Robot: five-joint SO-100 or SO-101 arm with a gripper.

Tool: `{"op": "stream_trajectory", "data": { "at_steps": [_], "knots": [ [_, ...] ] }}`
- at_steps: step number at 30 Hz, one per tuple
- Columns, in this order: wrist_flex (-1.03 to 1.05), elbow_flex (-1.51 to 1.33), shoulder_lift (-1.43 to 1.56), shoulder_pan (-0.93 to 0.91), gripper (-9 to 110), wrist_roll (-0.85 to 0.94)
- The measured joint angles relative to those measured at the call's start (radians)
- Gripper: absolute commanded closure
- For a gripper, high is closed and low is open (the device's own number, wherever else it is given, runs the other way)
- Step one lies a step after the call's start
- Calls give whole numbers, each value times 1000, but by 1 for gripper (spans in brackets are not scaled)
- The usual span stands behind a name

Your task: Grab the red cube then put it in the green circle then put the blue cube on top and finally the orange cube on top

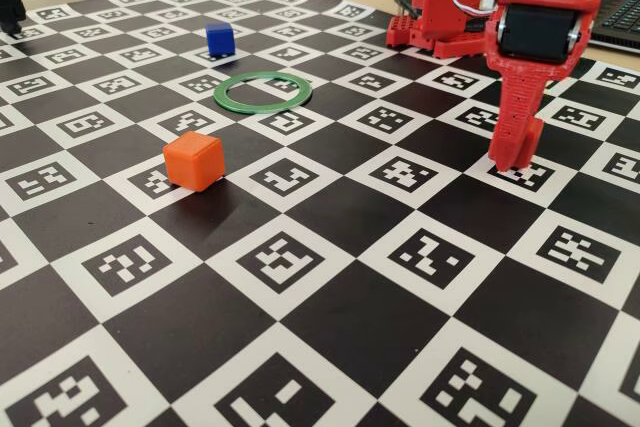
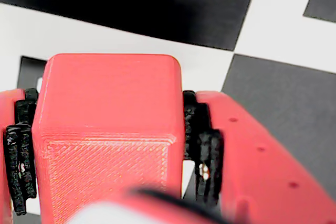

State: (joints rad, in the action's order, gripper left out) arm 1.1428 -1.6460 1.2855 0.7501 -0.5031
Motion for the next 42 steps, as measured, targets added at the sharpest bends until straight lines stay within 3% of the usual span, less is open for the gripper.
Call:
{"op": "stream_trajectory", "data": {
  "at_steps": [13, 28, 42],
  "knots": [
    [287, 120, 114, -187, 98, 109],
    [459, 120, 425, -383, 99, 494],
    [589, 123, 512, -719, 99, 802]
  ]
}}
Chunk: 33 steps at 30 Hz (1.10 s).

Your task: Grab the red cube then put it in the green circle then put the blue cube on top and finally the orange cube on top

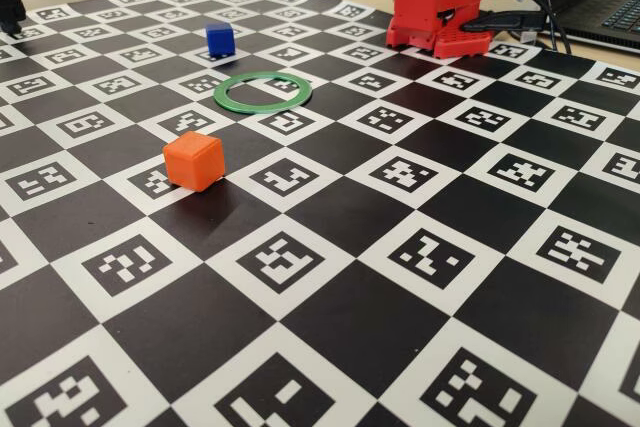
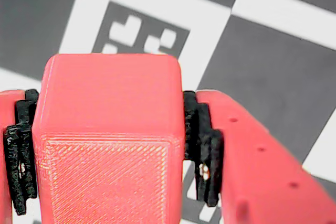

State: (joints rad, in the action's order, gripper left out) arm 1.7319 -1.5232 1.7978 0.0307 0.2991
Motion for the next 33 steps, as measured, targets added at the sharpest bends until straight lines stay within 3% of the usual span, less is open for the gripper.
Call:
{"op": "stream_trajectory", "data": {
  "at_steps": [21, 33],
  "knots": [
    [-86, -78, 0, -232, 99, 189],
    [-265, -224, -44, -281, 99, 144]
  ]
}}
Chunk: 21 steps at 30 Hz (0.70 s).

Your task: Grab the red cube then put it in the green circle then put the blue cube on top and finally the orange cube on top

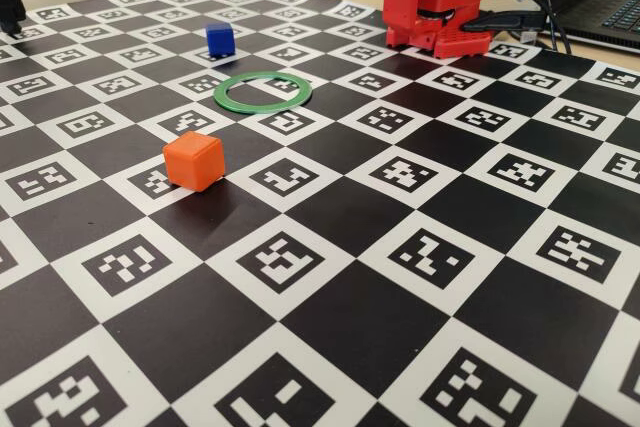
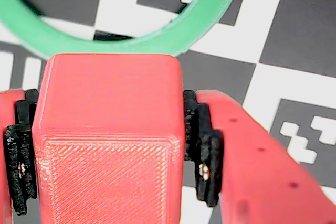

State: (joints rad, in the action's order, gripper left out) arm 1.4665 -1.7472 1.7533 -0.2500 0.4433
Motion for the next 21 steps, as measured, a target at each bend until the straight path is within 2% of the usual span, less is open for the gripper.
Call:
{"op": "stream_trajectory", "data": {
  "at_steps": [21],
  "knots": [
    [-333, -278, -9, 2, 99, -212]
  ]
}}
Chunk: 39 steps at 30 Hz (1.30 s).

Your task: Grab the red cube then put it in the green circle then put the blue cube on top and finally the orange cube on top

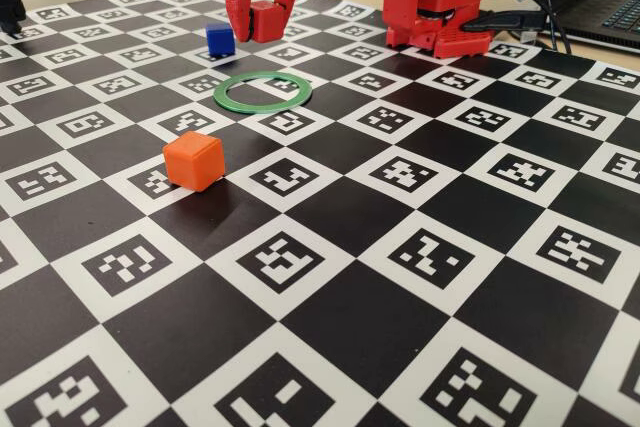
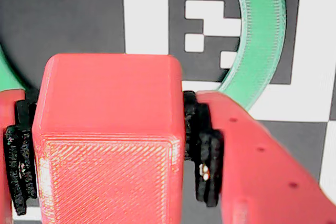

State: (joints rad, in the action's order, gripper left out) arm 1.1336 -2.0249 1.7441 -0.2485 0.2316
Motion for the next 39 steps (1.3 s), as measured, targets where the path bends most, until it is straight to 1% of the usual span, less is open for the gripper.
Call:
{"op": "stream_trajectory", "data": {
  "at_steps": [12, 27, 39],
  "knots": [
    [-94, -31, -75, 58, 99, -34],
    [-169, -66, -150, 58, 99, -32],
    [-172, -66, -158, 31, 99, -14]
  ]
}}
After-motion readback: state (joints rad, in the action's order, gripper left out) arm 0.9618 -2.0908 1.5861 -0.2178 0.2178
